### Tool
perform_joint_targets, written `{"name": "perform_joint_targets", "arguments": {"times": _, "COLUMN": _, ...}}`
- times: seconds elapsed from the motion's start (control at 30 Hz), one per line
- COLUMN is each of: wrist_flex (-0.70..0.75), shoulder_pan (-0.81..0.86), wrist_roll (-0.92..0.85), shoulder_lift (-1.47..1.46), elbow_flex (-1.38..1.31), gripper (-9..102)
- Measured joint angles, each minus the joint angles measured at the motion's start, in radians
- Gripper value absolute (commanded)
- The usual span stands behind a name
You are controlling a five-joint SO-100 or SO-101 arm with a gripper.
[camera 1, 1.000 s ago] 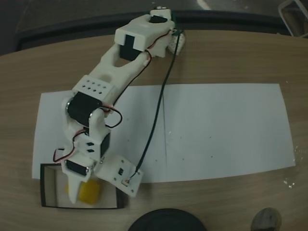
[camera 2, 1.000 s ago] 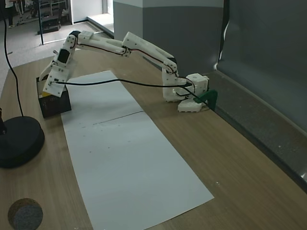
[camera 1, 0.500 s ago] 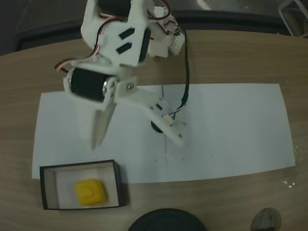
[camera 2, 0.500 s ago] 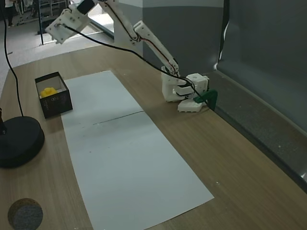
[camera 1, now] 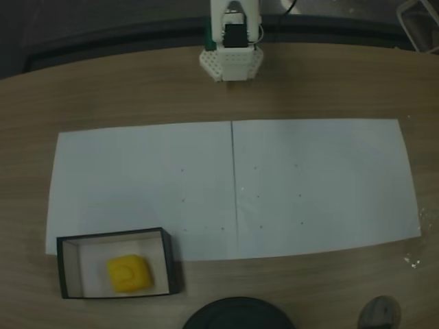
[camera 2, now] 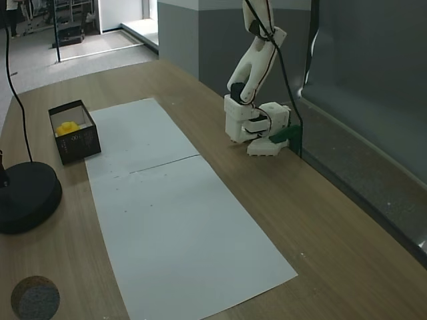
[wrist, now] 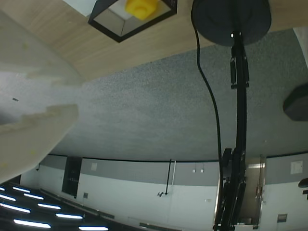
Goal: Grab a yellow square and put it in the box.
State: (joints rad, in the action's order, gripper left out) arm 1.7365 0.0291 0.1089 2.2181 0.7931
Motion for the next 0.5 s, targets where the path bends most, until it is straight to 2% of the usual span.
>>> {"name": "perform_joint_targets", "arguments": {"times": 0.17, "wrist_flex": -0.075, "shoulder_pan": -0.014, "wrist_roll": 0.000, "shoulder_lift": 0.265, "elbow_flex": 0.488, "gripper": 1}}
{"name": "perform_joint_targets", "arguments": {"times": 0.5, "wrist_flex": -0.370, "shoulder_pan": -0.025, "wrist_roll": -0.023, "shoulder_lift": 0.836, "elbow_flex": 1.224, "gripper": 1}}
